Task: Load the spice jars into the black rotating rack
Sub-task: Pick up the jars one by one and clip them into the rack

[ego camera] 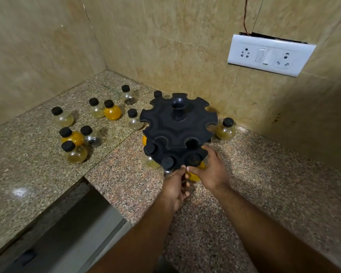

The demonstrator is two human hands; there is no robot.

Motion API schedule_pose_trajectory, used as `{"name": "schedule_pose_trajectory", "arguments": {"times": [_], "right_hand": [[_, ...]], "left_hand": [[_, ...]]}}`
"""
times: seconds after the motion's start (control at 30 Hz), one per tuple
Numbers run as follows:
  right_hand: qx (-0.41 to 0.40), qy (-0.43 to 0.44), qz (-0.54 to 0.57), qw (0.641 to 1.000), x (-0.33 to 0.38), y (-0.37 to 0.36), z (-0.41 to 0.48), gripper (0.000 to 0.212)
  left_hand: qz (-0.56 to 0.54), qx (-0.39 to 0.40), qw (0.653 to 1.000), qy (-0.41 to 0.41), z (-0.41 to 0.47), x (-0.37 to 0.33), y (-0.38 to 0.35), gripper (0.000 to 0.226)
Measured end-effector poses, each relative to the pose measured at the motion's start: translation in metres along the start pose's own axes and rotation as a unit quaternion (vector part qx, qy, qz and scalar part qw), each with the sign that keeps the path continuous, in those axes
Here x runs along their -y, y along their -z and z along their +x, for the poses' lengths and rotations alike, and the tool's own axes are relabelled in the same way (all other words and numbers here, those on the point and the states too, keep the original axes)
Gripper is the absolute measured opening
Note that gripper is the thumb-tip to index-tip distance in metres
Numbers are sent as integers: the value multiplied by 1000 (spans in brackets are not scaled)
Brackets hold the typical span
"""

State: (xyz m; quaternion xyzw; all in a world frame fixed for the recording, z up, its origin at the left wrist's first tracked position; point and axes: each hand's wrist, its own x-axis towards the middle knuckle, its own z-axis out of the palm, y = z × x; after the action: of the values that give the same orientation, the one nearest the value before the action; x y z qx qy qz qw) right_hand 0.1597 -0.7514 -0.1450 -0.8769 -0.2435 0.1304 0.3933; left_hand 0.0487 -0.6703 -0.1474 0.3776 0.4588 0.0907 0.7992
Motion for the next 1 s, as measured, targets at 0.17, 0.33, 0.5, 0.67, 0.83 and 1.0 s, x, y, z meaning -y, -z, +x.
{"name": "schedule_pose_trajectory", "arguments": {"times": [0.17,0.33,0.5,0.67,0.83,1.0], "right_hand": [[48,1,25,999,-14,12,2,97],[41,-25,38,998,-43,38,4,83],[3,-84,-23,996,-83,61,12,65],[-17,-142,-110,984,-115,81,34,73],[25,-197,-179,964,-141,94,59,88],[79,-203,-214,952,-156,93,74,99]], "left_hand": [[-9,-95,988,-119,-5,29,-13,23],[110,4,984,-139,-1,51,-29,26],[219,60,959,-167,22,48,-79,14],[324,46,928,-179,53,24,-140,56],[409,-29,882,-232,97,-3,-191,85],[489,-78,819,-289,135,-21,-223,86]]}}
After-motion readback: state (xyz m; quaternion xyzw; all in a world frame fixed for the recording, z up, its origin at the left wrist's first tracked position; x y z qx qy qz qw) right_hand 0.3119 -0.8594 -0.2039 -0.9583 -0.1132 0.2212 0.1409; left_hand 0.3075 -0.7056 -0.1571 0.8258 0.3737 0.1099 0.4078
